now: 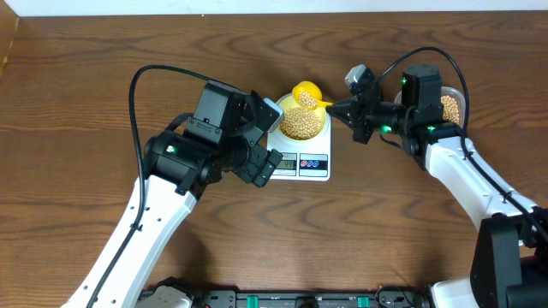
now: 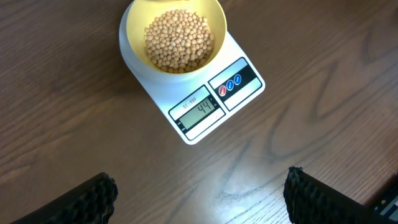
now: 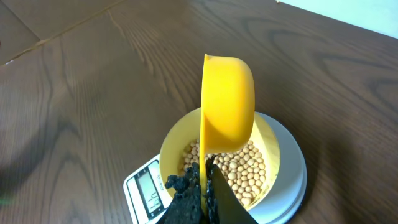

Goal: Scoop item into bowl and weigh 50g on scale
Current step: 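Tilt the scoop with the right gripper and shake soybeans into the bowl, then raise the scoop with the right gripper and move it back to the tub, then lower the yellow scoop with the right gripper into the soybean tub, then lay the scoop down in the tub and open the right gripper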

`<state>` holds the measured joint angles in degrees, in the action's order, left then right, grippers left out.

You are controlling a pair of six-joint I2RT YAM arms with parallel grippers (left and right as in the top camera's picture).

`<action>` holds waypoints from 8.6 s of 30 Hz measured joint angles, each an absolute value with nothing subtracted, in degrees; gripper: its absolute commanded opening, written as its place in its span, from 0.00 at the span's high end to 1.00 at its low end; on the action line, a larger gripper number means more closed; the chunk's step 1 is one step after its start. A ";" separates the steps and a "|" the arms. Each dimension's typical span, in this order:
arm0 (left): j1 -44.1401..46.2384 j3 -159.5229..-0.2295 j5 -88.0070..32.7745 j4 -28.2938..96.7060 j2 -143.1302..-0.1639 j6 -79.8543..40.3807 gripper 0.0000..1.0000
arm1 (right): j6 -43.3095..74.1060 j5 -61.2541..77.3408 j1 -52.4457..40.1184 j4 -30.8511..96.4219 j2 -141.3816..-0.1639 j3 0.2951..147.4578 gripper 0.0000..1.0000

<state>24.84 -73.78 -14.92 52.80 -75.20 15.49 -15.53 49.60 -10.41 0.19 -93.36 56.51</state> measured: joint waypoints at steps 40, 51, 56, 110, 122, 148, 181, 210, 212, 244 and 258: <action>24.84 -73.78 -14.92 52.80 -75.20 15.51 0.12 | 6.52 52.45 -8.05 -2.02 -93.36 56.51 0.99; 24.84 -73.78 -14.92 52.80 -75.20 15.49 0.12 | 9.47 54.02 -7.73 -3.70 -93.36 56.51 0.99; 24.84 -73.78 -14.92 52.80 -75.20 15.51 0.12 | 10.79 54.24 -7.73 -3.97 -93.36 56.51 0.99; 24.84 -73.78 -14.92 52.80 -75.20 15.51 0.12 | 18.50 62.17 30.09 2.33 -93.36 56.49 0.99; 24.84 -73.78 -14.92 52.77 -75.20 15.49 0.12 | 7.14 60.84 30.09 8.84 -93.36 56.49 0.99; 24.84 -73.78 -14.92 52.80 -75.20 15.51 0.12 | -13.37 41.65 27.92 21.28 -91.20 56.47 0.99; 24.84 -73.78 -14.92 52.80 -75.20 15.51 0.12 | -24.73 5.91 9.54 25.30 -81.25 56.47 0.99; 24.84 -73.78 -14.92 52.80 -75.20 15.51 0.12 | 23.14 7.70 9.13 28.12 -81.25 56.47 0.98; 24.84 -73.78 -14.92 52.80 -75.20 15.49 0.12 | 25.78 7.75 9.13 27.29 -81.32 56.47 0.98; 24.84 -73.78 -14.92 52.80 -75.20 15.49 0.12 | 45.04 10.48 9.10 26.85 -88.73 56.38 0.93; 24.84 -73.78 -14.92 52.80 -75.20 15.51 0.12 | 41.56 9.74 9.10 27.20 -88.77 55.86 0.60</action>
